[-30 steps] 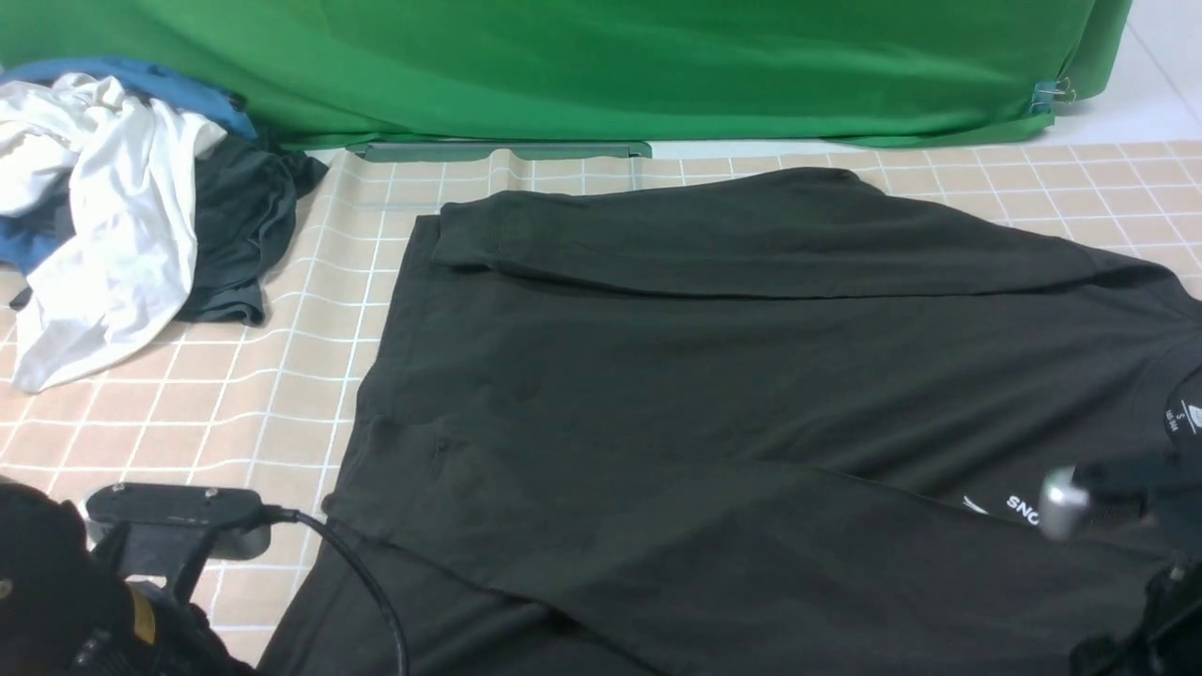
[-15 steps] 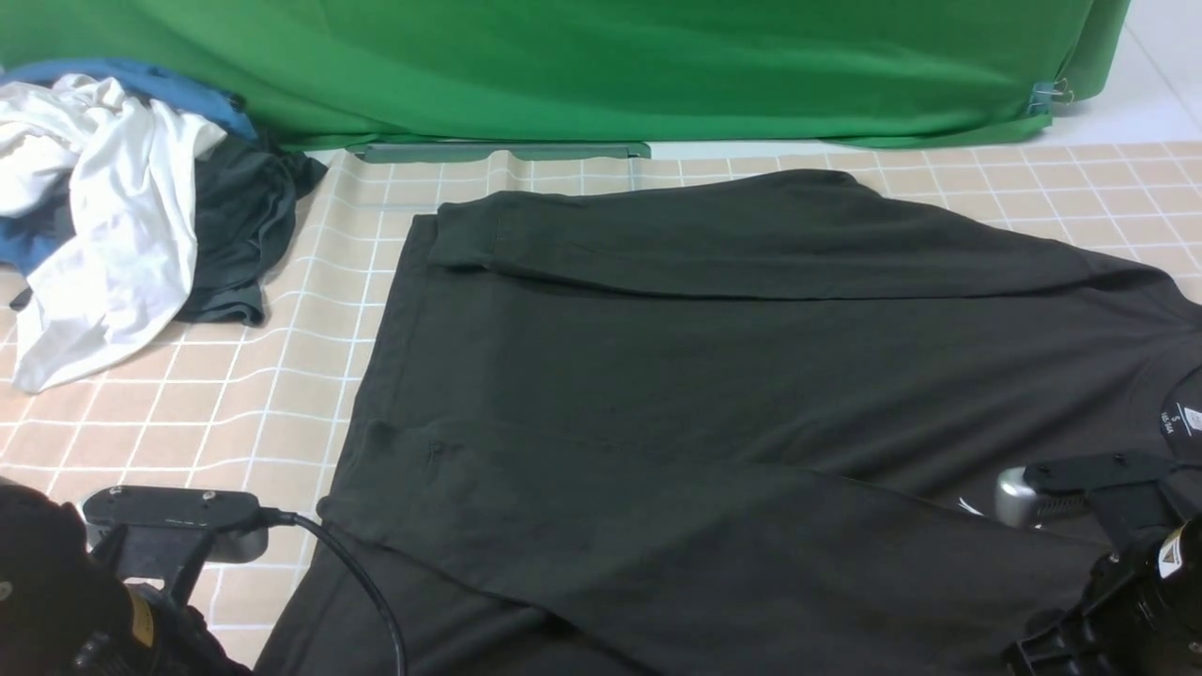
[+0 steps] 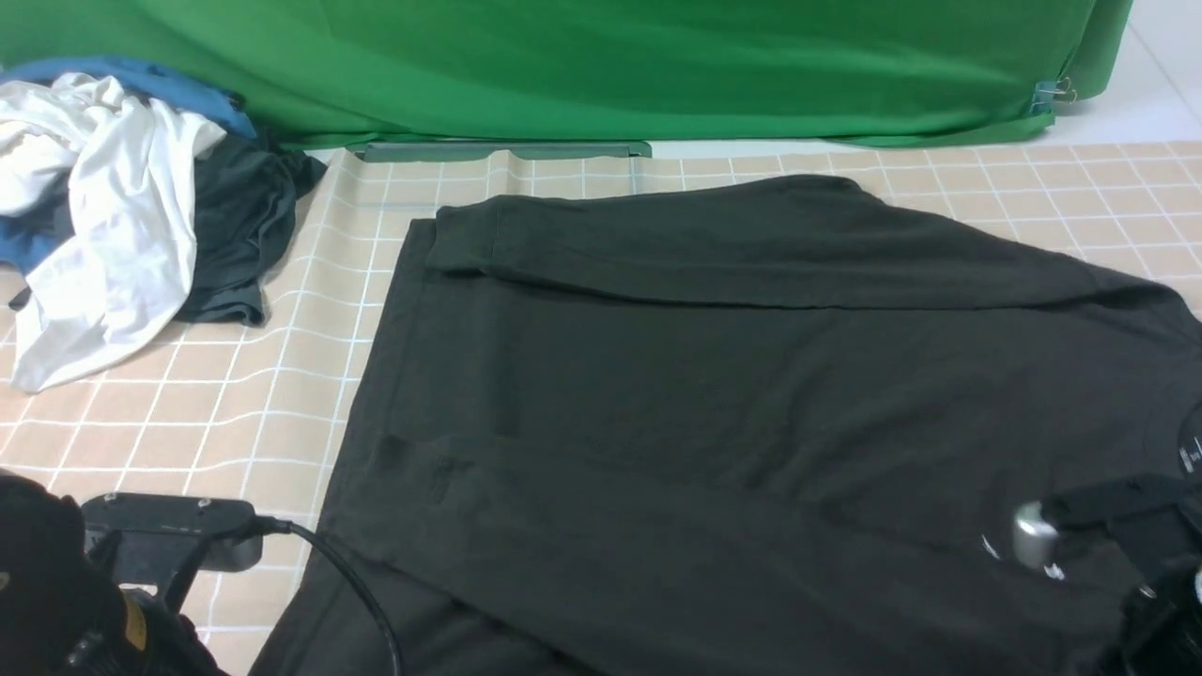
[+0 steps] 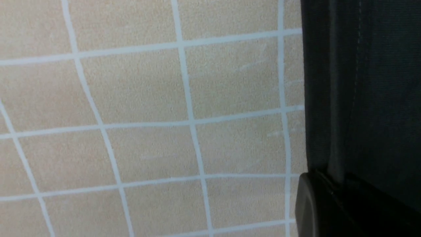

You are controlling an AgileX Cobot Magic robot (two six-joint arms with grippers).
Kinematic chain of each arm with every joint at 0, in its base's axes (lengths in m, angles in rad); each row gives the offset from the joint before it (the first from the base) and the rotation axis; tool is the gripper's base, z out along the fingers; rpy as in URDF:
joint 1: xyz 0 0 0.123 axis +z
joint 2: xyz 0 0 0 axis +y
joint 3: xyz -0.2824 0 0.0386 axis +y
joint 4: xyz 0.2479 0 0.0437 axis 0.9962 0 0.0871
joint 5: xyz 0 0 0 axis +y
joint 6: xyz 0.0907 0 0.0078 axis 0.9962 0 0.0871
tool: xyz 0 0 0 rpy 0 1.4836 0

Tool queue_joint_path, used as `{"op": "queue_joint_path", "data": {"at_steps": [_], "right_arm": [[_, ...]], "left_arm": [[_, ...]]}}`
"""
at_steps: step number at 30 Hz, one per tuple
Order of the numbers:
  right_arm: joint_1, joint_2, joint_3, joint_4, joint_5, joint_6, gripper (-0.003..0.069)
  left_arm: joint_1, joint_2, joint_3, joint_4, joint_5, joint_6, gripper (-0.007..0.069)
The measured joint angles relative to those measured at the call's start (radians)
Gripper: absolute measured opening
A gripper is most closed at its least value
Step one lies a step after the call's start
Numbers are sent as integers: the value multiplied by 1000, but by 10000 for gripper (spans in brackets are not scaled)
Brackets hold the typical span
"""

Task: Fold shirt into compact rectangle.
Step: 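Grab the top left corner of the dark shirt with the left gripper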

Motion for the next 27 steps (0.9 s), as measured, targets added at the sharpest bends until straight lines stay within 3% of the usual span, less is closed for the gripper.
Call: {"op": "queue_joint_path", "data": {"at_steps": [5,10,15,18,22,27], "right_arm": [[0,-56,0,-5,120,0,61],[0,-69,1,-18,143,-26,117],[0,-69,7,-30,156,-27,279],[0,-69,4,-33,155,-27,360],[0,-73,-41,-34,182,-27,353],[0,-124,-124,-34,194,-27,249]], "left_arm": [[0,0,0,-11,49,0,19],[0,0,0,-53,53,22,21],[0,0,0,-87,64,41,78],[0,0,-24,-66,74,43,167],[0,0,-119,10,89,27,239],[24,31,-289,130,-1,-61,189]]}}
